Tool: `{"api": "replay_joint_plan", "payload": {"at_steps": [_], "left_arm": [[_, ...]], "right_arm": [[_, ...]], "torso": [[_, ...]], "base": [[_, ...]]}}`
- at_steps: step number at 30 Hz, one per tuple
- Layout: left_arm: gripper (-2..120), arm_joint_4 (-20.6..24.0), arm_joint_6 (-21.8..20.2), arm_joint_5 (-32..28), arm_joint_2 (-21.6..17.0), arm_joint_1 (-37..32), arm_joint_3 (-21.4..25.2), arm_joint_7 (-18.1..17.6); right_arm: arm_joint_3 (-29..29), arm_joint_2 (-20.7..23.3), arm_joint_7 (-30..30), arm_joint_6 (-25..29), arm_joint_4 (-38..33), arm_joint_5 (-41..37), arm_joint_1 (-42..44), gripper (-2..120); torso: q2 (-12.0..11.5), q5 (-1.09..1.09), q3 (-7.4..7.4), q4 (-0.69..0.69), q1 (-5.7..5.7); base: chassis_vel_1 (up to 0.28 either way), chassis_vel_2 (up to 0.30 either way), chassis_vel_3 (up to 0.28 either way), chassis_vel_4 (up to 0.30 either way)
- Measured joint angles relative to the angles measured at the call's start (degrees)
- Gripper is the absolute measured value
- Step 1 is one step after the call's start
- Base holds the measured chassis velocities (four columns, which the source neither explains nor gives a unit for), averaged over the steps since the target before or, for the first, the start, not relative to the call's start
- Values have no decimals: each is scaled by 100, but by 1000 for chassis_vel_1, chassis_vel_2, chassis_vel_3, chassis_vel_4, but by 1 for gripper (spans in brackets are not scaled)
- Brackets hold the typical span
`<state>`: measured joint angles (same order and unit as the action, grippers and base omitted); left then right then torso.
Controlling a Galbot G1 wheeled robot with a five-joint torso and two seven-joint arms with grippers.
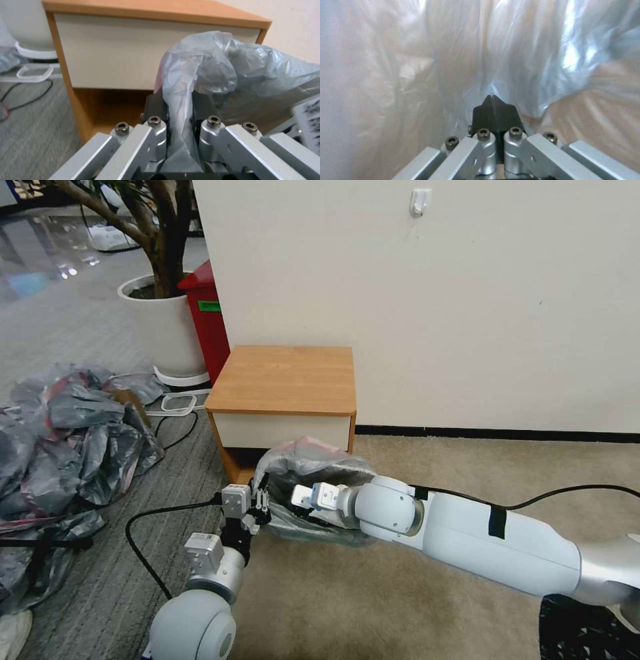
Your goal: Pick up the garbage bag from the table and place it over the trash can.
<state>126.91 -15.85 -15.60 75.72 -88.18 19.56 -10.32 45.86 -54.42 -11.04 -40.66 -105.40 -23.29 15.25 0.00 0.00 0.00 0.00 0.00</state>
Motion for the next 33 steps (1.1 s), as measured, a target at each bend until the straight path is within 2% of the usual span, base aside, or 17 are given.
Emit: {"api": "replay_joint_plan", "payload": {"at_steps": [11, 15, 17, 18, 19, 21, 23, 24, 25, 27, 29, 31, 33], "left_arm": [[9, -254, -196, -869, 81, 100, 66, -392], [9, -268, -361, -1621, 92, 190, 188, -695], [9, -268, -361, -1621, 92, 190, 188, -695], [9, -314, -397, -1860, 117, 214, 229, -775], [9, -343, -408, -1942, 126, 216, 239, -797], [9, -350, -410, -1957, 127, 215, 240, -800], [9, -392, -425, -2033, 130, 183, 244, -805], [9, -412, -433, -2049, 130, 152, 244, -805], [9, -412, -433, -2049, 130, 152, 244, -805], [9, -426, -451, -2064, 123, 125, 240, -805], [9, -435, -491, -2069, 83, 71, 215, -804], [9, -434, -497, -2068, 73, 52, 205, -804], [9, -406, -501, -2057, 41, -22, 164, -803]], "right_arm": [[-514, 175, 4, 5, -344, -311, 225, 0], [-1136, 562, -47, 11, -865, -674, 745, 0], [-1159, 569, -53, 12, -878, -678, 762, 0], [-1827, 700, -176, 18, -1178, -747, 1315, 0], [-2239, 740, -201, 30, -1321, -779, 1682, 0], [-2381, 754, -201, 43, -1369, -788, 1819, 0], [-3096, 852, 30, 450, -1610, -920, 2570, 0], [-3605, 847, 221, 912, -1696, -947, 3110, 0], [-3605, 847, 221, 912, -1696, -947, 3110, 0], [-4010, 779, 403, 1270, -1765, -948, 3585, 0], [-4762, 439, 757, 1898, -1877, -800, 4477, 0], [-4965, 294, 825, 2051, -1908, -704, 4709, 0], [-5496, -143, 989, 2411, -1987, -389, 5298, 0]], "torso": [[0, 0, 0, 0, 0], [0, 0, 0, 0, 0], [0, 0, 0, 0, 0], [0, 0, 0, 0, 0], [0, 1, 0, 0, 0], [0, 1, 0, 0, 0], [0, 0, 0, -1, 0], [0, 0, -1, -2, 0], [0, 0, -1, -2, 0], [0, 0, -1, -1, 0], [0, 0, 0, 0, 0], [0, 0, -1, -1, 0], [0, 0, -1, 0, 0]], "base": [[0, 0, 0, 0], [0, 0, 0, 0], [0, 0, 0, 0], [0, 0, 0, 0], [0, 0, 0, 0], [0, 0, 0, 0], [0, 0, 0, 0], [0, 0, 0, 0], [0, 0, 0, 0], [0, 0, 0, 0], [0, 0, 0, 0], [0, 0, 0, 0], [0, 0, 0, 0]]}}
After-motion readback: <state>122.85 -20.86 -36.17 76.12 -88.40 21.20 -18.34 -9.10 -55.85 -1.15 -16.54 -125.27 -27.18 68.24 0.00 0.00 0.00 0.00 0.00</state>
